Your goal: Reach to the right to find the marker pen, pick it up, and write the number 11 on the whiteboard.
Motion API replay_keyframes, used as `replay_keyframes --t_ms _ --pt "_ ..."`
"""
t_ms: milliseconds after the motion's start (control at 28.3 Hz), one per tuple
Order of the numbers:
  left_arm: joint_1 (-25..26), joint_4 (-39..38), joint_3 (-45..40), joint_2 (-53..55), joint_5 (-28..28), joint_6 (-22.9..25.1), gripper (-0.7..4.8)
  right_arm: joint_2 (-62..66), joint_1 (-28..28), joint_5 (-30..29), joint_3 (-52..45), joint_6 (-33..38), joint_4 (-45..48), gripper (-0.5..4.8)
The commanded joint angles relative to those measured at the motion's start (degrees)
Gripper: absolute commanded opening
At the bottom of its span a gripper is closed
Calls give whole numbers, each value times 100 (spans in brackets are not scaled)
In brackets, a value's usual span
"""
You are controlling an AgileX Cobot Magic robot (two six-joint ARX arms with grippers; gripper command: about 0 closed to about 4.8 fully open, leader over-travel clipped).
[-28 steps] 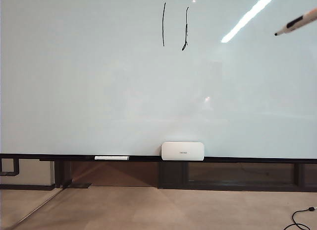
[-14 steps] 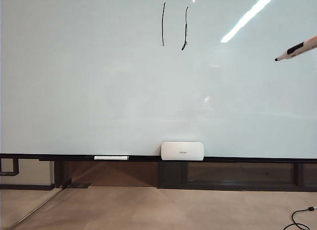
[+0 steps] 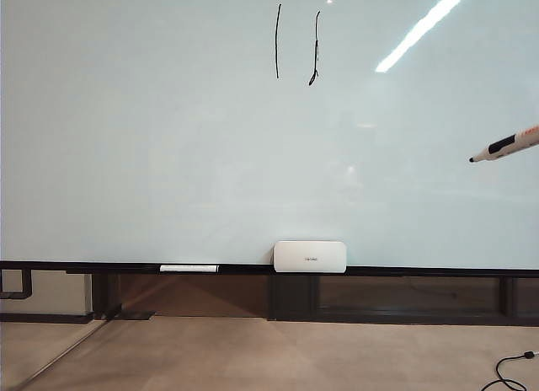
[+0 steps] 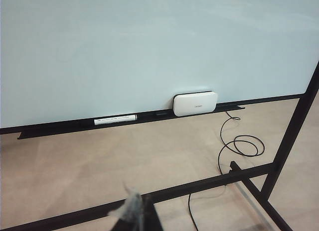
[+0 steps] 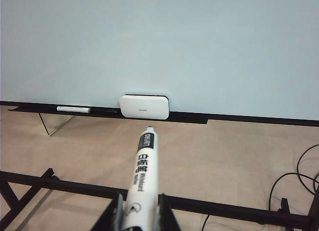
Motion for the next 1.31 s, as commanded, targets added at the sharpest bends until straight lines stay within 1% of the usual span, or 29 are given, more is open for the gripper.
replay_keyframes --t_ms 35,318,601,1308 --pt "2 57 0 4 4 96 -6 -2 2 20 -17 -22 214 -4" --pt "2 55 0 4 4 98 -6 -2 2 28 -111 -63 131 -4" --pt "2 48 0 4 7 118 -6 -2 2 516 -111 -77 87 -1" --pt "2 46 0 4 9 118 -6 -2 4 509 -109 -77 70 -1"
